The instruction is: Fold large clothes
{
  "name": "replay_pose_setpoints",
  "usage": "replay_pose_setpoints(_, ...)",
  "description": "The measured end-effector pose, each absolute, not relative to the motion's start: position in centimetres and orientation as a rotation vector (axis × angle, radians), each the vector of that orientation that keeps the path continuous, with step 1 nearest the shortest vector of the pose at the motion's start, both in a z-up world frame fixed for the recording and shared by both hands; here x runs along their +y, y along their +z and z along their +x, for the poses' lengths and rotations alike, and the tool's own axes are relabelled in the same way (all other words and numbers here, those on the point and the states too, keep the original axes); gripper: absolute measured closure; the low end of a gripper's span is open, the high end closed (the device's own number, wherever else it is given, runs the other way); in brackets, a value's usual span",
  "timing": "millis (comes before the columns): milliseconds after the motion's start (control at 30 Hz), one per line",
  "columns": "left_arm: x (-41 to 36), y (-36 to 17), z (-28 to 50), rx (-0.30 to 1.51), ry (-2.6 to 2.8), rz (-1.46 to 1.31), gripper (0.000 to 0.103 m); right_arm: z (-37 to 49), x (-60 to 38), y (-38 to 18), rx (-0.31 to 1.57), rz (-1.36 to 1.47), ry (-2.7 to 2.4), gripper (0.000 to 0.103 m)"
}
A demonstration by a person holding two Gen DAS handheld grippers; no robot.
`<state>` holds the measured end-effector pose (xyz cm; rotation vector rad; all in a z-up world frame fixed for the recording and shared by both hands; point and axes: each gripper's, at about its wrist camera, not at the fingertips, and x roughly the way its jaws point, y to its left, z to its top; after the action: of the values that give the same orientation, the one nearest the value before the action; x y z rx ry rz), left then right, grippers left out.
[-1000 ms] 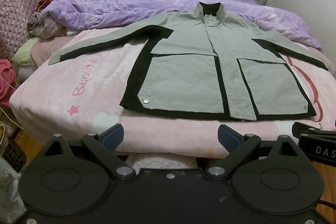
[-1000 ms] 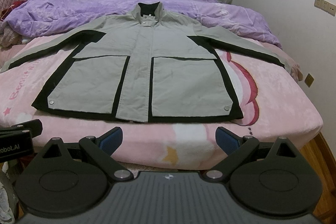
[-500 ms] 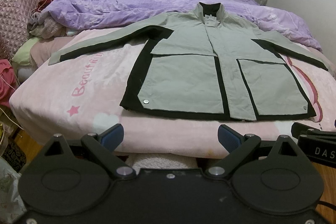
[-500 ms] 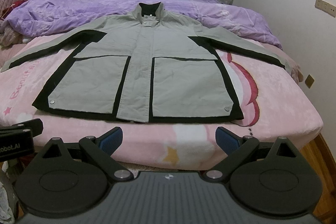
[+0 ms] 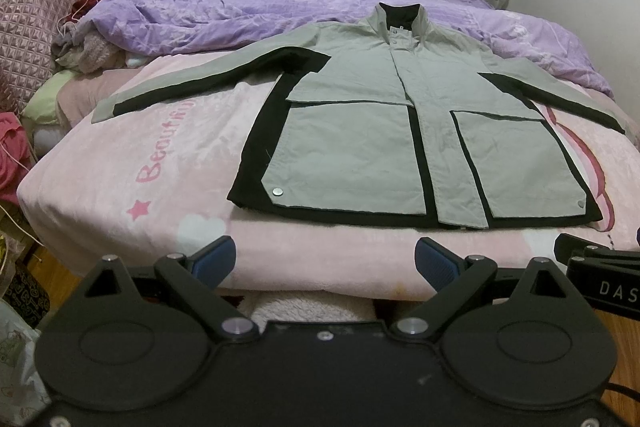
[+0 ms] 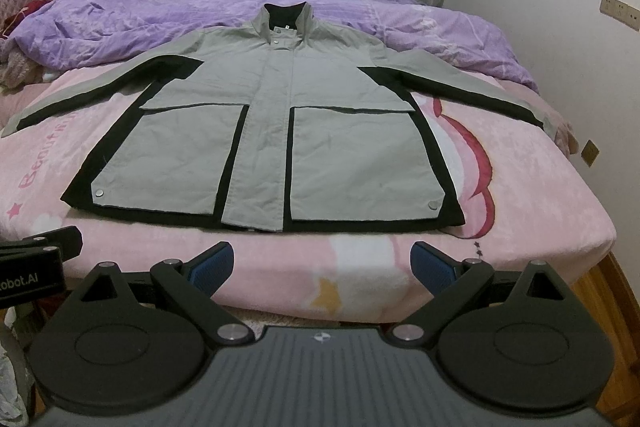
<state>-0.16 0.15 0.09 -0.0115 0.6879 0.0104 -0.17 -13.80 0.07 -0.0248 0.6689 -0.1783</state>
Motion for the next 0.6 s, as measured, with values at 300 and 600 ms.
replay_pose_setpoints(300,0.2,-0.4,0.6,0.703,0.015,-0.018,0.004,0.5,-13.5,-0.4,0.685,-0.016,-0.176,0.0)
replay_pose_setpoints(600,1.2,0.4,2.6,0.637,-0.021,-0.049,0.004,2.3,-15.2,0.0,0.661,0.027,-0.173,0.0)
